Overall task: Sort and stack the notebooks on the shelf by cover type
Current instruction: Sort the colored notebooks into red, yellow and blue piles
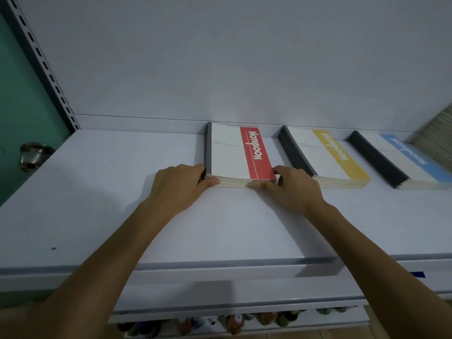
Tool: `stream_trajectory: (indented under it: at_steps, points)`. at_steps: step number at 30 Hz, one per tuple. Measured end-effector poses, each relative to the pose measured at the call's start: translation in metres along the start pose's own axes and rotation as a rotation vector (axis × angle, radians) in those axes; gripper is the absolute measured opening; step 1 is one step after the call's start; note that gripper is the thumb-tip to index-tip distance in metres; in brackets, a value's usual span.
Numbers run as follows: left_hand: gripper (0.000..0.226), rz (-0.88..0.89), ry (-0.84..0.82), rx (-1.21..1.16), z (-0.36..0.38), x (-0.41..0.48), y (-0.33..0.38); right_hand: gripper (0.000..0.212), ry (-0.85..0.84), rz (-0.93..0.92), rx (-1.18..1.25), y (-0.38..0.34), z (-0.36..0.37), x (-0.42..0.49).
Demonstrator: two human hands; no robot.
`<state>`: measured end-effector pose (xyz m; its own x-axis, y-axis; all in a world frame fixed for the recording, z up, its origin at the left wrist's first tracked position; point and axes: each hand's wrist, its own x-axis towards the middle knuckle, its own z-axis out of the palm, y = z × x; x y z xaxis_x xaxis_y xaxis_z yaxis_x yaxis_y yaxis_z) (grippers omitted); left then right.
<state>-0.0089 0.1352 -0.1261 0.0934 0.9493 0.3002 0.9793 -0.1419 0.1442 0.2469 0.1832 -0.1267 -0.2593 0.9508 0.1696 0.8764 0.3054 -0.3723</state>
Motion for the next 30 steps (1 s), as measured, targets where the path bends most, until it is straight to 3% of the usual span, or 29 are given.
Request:
stream_trajectory:
  at_steps: [10, 13, 15, 19, 30]
  points:
    - [0.049, 0.006, 0.014, -0.021, 0.003, 0.004, 0.0, 0.095, 0.033, 0.005, 0.002, 0.002, 0.003, 0.0]
    - [0.048, 0.004, 0.099, -0.01, 0.006, 0.0, -0.001, 0.083, 0.108, -0.021, 0.0, 0.001, 0.006, -0.006]
    - [0.046, 0.006, 0.07, -0.058, 0.007, -0.001, -0.003, 0.076, 0.15, -0.06, -0.008, 0.002, 0.008, -0.008]
    - [0.042, 0.035, 0.055, -0.102, 0.007, 0.001, -0.004, 0.075, 0.11, -0.041, 0.16, 0.003, 0.002, -0.005]
    - [0.045, 0.042, 0.026, 0.008, 0.007, 0.006, -0.004, 0.072, -0.084, -0.074, 0.019, 0.004, -0.005, 0.003]
